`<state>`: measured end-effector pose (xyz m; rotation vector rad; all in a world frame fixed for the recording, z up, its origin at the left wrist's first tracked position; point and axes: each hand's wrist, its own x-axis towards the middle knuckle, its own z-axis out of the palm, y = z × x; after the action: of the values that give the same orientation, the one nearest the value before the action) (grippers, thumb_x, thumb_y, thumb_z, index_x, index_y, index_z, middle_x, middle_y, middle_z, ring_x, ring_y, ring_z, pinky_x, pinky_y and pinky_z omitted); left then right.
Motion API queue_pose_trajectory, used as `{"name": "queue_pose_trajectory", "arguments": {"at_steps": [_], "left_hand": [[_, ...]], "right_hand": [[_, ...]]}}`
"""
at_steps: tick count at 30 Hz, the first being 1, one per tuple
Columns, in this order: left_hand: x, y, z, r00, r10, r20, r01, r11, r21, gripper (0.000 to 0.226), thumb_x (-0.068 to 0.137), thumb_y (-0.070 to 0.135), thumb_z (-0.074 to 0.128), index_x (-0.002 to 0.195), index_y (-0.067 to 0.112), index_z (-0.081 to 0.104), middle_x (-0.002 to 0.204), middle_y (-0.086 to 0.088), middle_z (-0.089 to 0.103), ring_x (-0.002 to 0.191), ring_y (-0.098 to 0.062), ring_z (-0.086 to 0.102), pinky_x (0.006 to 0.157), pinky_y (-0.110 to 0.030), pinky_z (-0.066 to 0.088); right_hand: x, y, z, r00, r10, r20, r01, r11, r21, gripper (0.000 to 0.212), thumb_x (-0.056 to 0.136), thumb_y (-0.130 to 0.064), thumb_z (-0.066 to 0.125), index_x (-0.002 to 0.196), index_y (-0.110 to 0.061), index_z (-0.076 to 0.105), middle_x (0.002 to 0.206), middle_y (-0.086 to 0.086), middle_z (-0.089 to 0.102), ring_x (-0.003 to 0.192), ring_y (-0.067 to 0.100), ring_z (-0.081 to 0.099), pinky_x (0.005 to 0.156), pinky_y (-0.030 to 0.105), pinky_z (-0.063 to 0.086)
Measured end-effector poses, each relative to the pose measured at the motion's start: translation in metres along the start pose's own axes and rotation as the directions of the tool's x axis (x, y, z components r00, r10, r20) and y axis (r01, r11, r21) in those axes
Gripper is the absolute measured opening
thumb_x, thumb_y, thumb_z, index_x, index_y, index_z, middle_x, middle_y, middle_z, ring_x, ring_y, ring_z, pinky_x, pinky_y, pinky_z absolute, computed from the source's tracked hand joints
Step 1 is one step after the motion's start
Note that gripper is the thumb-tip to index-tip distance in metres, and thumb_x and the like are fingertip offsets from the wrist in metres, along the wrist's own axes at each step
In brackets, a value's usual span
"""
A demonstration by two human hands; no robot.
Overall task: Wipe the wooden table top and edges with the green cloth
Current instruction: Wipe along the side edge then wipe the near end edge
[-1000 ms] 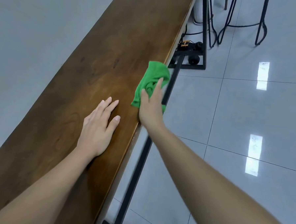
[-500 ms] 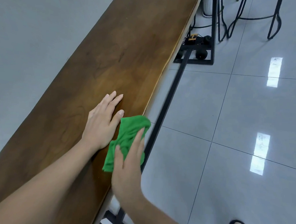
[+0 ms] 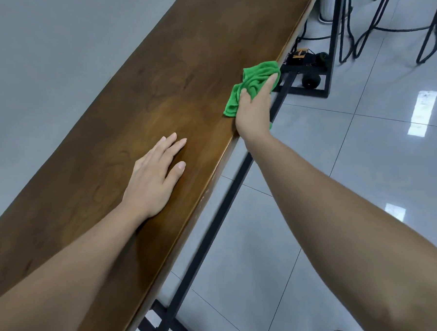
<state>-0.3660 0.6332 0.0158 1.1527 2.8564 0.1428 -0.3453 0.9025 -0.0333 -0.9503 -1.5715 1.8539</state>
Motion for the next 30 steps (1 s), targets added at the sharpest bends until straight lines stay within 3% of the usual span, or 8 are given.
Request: {"name": "queue_pose_trajectory", "arguments": {"at_steps": [3,7,12,23,27,30], "left_hand": [[-0.005,0.000,0.001,1.000,-0.004,-0.009,0.005,1.000,0.002,0.065,0.113,0.068,0.017,0.173,0.044,0.027,0.182,0.017,0.020,0.169,-0.009,0.014,0.134,-0.056,0.022],[-0.031,-0.005,0.001,1.000,-0.014,-0.011,0.014,1.000,-0.007,0.067,0.112,0.069,0.018,0.173,0.043,0.027,0.182,0.016,0.021,0.169,-0.010,0.016,0.134,-0.056,0.024],[-0.109,-0.034,-0.003,1.000,-0.015,0.002,0.015,1.000,-0.019,0.071,0.110,0.073,0.016,0.173,0.042,0.028,0.182,0.018,0.020,0.169,-0.009,0.015,0.134,-0.058,0.024],[-0.265,-0.107,-0.009,1.000,-0.002,0.005,0.003,0.999,-0.036,0.067,0.111,0.070,0.024,0.172,0.042,0.032,0.182,0.017,0.022,0.169,-0.010,0.017,0.132,-0.059,0.024],[-0.297,-0.124,-0.011,1.000,0.022,0.005,-0.022,1.000,-0.023,0.066,0.112,0.069,0.023,0.172,0.042,0.030,0.182,0.016,0.021,0.169,-0.011,0.016,0.132,-0.060,0.024],[-0.303,-0.126,-0.010,1.000,0.031,0.005,-0.031,0.999,-0.013,0.067,0.112,0.069,0.022,0.173,0.041,0.030,0.182,0.015,0.021,0.169,-0.012,0.016,0.132,-0.063,0.026]], "right_hand": [[-0.013,0.001,-0.001,0.999,0.020,0.031,-0.019,1.000,-0.005,0.083,0.118,-0.032,0.044,0.175,-0.028,-0.016,0.184,0.005,0.014,0.163,0.028,0.033,0.131,0.045,0.029],[-0.074,0.014,0.009,0.997,0.022,0.072,-0.022,1.000,-0.005,0.082,0.119,-0.034,0.044,0.175,-0.029,-0.015,0.185,0.007,0.011,0.167,0.027,0.025,0.131,0.047,0.027],[-0.174,0.033,0.026,0.995,0.014,0.100,-0.017,0.999,0.028,0.080,0.119,-0.034,0.043,0.176,-0.028,-0.013,0.184,0.008,0.012,0.166,0.024,0.025,0.114,0.026,0.026],[-0.459,0.084,0.079,0.981,0.045,0.188,-0.049,0.999,0.016,0.078,0.118,-0.049,0.040,0.172,-0.046,-0.016,0.185,-0.010,-0.002,0.166,0.005,0.009,0.120,0.022,0.020],[-0.567,0.100,0.106,0.961,0.124,0.246,-0.136,0.990,0.030,0.080,0.104,-0.067,0.031,0.163,-0.059,-0.023,0.182,-0.022,-0.008,0.161,-0.007,0.010,0.117,0.003,0.020],[-0.618,0.111,0.121,0.946,0.198,0.258,-0.213,0.976,0.033,0.075,0.098,-0.078,0.027,0.144,-0.081,-0.032,0.180,-0.027,-0.011,0.165,0.000,0.014,0.129,0.023,0.032]]}}
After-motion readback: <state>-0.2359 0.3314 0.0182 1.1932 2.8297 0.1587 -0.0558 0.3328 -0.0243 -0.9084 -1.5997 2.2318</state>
